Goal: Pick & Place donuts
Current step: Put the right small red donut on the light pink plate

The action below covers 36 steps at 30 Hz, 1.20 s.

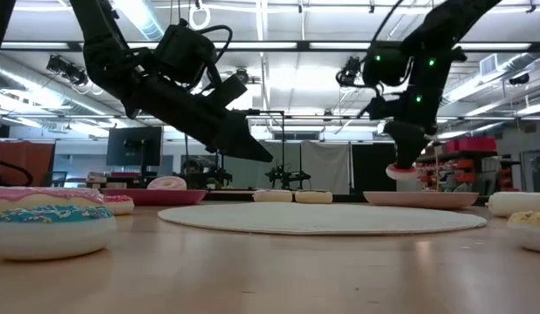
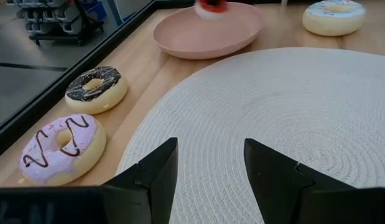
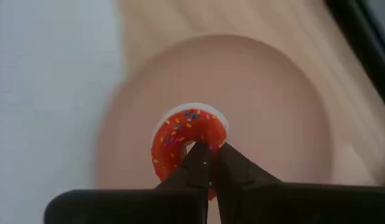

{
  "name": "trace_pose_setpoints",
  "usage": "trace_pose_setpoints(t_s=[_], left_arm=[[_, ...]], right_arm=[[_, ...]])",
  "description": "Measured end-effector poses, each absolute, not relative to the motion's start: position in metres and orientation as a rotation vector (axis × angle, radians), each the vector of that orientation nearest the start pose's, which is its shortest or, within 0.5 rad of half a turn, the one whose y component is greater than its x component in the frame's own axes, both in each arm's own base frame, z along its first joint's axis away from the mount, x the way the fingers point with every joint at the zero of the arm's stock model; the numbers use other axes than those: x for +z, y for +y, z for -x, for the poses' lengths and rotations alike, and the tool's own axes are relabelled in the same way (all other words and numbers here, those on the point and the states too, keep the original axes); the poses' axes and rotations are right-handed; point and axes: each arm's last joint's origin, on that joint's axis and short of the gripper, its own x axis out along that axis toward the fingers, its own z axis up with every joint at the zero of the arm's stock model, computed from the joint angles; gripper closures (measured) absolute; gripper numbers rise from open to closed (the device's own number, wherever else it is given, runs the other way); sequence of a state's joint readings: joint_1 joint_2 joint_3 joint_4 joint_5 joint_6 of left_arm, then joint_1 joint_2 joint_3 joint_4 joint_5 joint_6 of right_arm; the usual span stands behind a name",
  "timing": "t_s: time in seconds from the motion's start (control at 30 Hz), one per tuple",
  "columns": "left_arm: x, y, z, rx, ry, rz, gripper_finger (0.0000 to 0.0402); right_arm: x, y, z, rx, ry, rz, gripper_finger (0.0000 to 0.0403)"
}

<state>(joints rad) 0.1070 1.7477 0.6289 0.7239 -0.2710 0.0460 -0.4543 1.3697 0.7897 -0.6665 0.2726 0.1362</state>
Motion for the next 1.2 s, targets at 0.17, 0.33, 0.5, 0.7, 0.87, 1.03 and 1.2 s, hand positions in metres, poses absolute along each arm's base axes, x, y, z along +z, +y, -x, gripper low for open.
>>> trace_pose_setpoints(t_s=[0.17,0.33,0.5,0.7,0.87,1.03,1.2], left_arm=[[0.132,0.041,-0.313,0.364,0.410,-0.078,0.0214],[0.132,0.041,-0.313,0.364,0.410,-0.077,0.0214],[0.132,0.041,-0.313,0.365,0.408,-0.070,0.0214],[0.132,0.041,-0.313,0.365,0.407,-0.065,0.0214],[0.132,0.041,-0.313,0.366,0.407,-0.063,0.0214],[0.132,0.041,-0.313,0.366,0.408,-0.062,0.0214],[0.132,0.041,-0.313,0.366,0.408,-0.062,0.0214]], right_arm=[[0.189,-0.141,-0.197,-0.724,1.172,-0.255,0.0391],[0.178,-0.157,-0.196,-0.707,1.187,-0.271,0.0390],[0.155,-0.168,-0.203,-0.732,1.257,-0.227,0.0390],[0.151,-0.174,-0.206,-0.818,1.251,-0.156,0.0364],[0.152,-0.177,-0.204,-0.836,1.238,-0.165,0.0292],[0.156,-0.180,-0.200,-0.854,1.269,-0.174,0.0212],[0.186,-0.181,-0.199,-0.941,1.301,-0.142,0.0162]])
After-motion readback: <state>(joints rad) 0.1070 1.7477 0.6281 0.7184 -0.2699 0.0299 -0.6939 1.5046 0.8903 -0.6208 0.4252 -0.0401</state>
